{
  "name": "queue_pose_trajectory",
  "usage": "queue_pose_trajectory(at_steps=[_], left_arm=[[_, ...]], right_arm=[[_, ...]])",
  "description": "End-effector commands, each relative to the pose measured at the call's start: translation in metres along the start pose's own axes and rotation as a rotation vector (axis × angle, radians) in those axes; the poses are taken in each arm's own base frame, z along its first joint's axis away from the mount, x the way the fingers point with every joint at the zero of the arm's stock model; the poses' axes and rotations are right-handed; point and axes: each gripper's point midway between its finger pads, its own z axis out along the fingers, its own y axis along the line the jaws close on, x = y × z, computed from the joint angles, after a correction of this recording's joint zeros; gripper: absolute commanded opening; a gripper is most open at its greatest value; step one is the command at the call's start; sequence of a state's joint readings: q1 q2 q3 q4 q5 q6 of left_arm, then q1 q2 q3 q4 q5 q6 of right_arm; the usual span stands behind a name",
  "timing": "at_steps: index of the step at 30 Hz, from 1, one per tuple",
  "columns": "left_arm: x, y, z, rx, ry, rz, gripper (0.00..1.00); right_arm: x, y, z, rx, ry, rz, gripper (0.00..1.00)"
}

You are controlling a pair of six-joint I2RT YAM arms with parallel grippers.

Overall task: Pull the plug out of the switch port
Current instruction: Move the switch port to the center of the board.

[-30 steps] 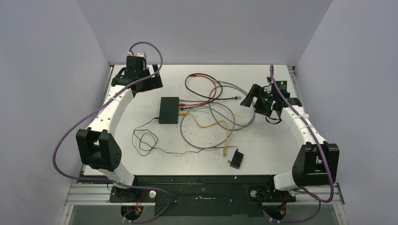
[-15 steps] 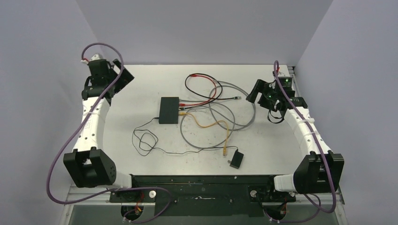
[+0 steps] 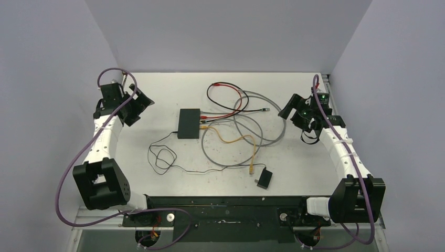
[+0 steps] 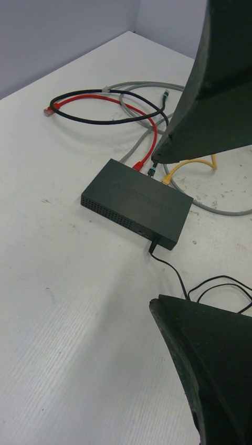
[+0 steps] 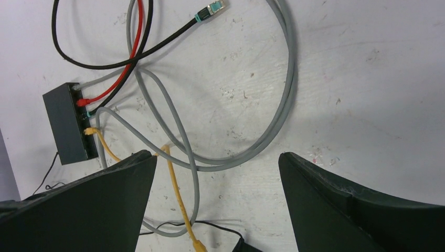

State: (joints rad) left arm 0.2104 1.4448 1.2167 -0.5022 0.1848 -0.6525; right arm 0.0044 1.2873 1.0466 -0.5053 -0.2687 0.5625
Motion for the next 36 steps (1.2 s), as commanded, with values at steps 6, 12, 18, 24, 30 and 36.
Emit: queue_pose_trajectory(at_steps=[6,12,18,24,30,36], left_arm=[[0.041,-0.014,0.035,0.097,0.158,0.025,0.96],[0.062,-0.026,0.056,0.063,0.244,0.113,0.96],[0.089,-0.051,0.064,0.029,0.291,0.304,0.96],[0.103,-0.062,0.069,-0.044,0.314,0.502,0.96],[0.116,-0.070,0.076,-0.074,0.341,0.619,0.96],[0.138,-0.070,0.086,-0.123,0.367,0.730,0.96]], right_arm=[[-0.008,0.012,-0.003,-0.054,-0.011,-0.016,0.90],[0.003,0.019,0.013,-0.108,0.076,-0.035,0.90],[0.007,0.036,0.019,-0.141,0.096,-0.081,0.90],[0.008,0.057,0.024,-0.187,0.113,-0.142,0.90],[0.018,0.093,0.036,-0.233,0.145,-0.225,0.90],[0.028,0.135,0.051,-0.279,0.181,-0.311,0.90]])
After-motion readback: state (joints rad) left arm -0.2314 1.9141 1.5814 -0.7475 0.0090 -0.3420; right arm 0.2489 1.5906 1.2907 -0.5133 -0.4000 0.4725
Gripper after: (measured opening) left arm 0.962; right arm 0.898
